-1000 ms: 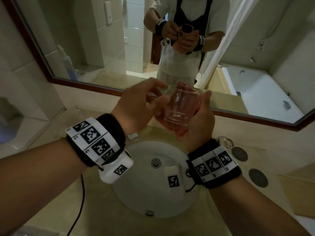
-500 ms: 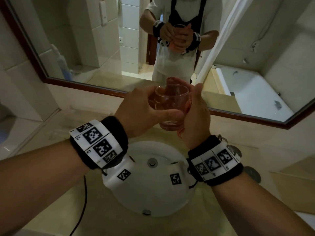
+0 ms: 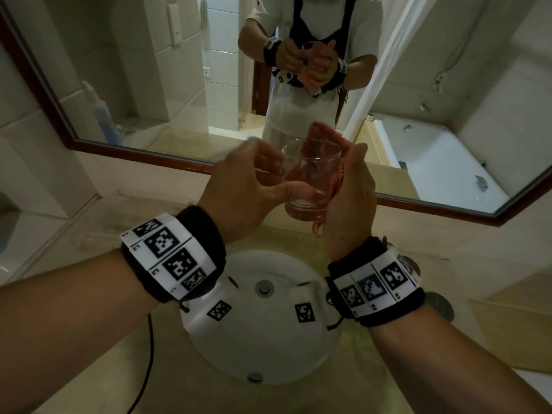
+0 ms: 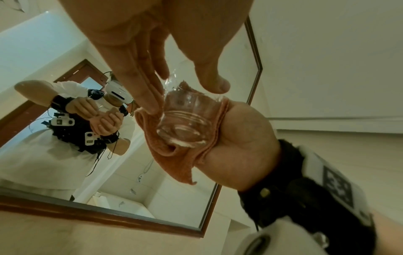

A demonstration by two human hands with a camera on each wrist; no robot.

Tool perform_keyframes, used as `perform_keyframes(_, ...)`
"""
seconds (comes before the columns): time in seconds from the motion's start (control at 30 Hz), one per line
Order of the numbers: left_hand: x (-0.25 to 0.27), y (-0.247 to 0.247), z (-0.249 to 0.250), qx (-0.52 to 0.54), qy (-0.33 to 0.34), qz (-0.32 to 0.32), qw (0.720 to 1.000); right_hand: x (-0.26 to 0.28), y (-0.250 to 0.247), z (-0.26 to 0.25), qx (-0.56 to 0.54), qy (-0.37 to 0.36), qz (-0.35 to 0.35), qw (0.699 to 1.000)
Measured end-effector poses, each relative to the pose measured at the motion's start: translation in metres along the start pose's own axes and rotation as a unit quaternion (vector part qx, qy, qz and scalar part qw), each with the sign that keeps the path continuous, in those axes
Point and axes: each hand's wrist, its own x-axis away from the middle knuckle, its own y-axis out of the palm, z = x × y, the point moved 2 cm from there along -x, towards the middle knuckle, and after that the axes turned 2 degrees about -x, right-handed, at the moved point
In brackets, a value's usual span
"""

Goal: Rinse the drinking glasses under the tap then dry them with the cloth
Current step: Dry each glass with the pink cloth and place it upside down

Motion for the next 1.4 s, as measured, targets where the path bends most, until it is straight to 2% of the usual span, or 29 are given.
perform_keyframes(0.1, -0.001, 0.001, 0.001, 0.007, -0.002, -0.007, 1.0, 0.001, 0.002, -0.002, 0.021, -0.023, 0.003, 1.0)
perform_keyframes(0.2, 0.002, 0.002, 0.003, 0.028, 0.019, -0.023, 0.999, -0.001, 0.002, -0.001, 0.031, -0.009, -0.008, 0.999)
perform_keyframes(0.33, 0.0, 0.003, -0.005, -0.012, 0.014, 0.0, 1.0, 0.002, 0.008, 0.001, 0.037, 0.003, -0.037, 0.999)
perform_keyframes(0.4, -0.001, 0.001, -0.005, -0.021, 0.015, -0.003, 1.0, 0.001, 0.012, 0.003, 0.017, 0.026, -0.038, 0.999)
perform_keyframes(0.5, -0.001, -0.002, -0.001, -0.006, 0.024, -0.038, 0.999, -0.004, 0.01, 0.006, -0.024, 0.078, -0.058, 0.995)
perform_keyframes(0.63, 0.001, -0.009, 0.005, 0.009, 0.022, -0.073, 0.997, -0.009, 0.005, 0.007, -0.082, 0.145, -0.049, 0.985)
perform_keyframes(0.7, 0.001, -0.01, 0.006, 0.002, 0.045, -0.075, 0.996, -0.009, 0.008, 0.005, -0.076, 0.123, -0.036, 0.989)
perform_keyframes(0.83, -0.001, -0.008, -0.001, 0.012, 0.044, -0.001, 0.999, -0.006, 0.014, 0.003, -0.035, 0.054, 0.02, 0.998)
perform_keyframes(0.93, 0.001, -0.004, -0.001, 0.016, 0.047, 0.015, 0.999, -0.003, 0.018, 0.0, -0.034, 0.013, 0.03, 0.999)
perform_keyframes(1.07, 0.0, -0.001, 0.003, -0.008, 0.047, 0.024, 0.999, 0.001, 0.025, -0.002, -0.021, -0.005, -0.009, 1.0)
perform_keyframes(1.13, -0.001, -0.003, 0.002, -0.003, 0.042, 0.031, 0.999, 0.0, 0.027, -0.003, -0.017, 0.012, -0.022, 1.0)
perform_keyframes(1.2, -0.001, -0.005, 0.002, 0.014, 0.049, 0.023, 0.998, -0.003, 0.026, -0.001, -0.03, 0.065, -0.022, 0.997)
perform_keyframes(1.4, -0.004, -0.012, 0.0, 0.035, 0.052, -0.036, 0.997, -0.013, 0.013, -0.007, -0.155, 0.17, -0.071, 0.971)
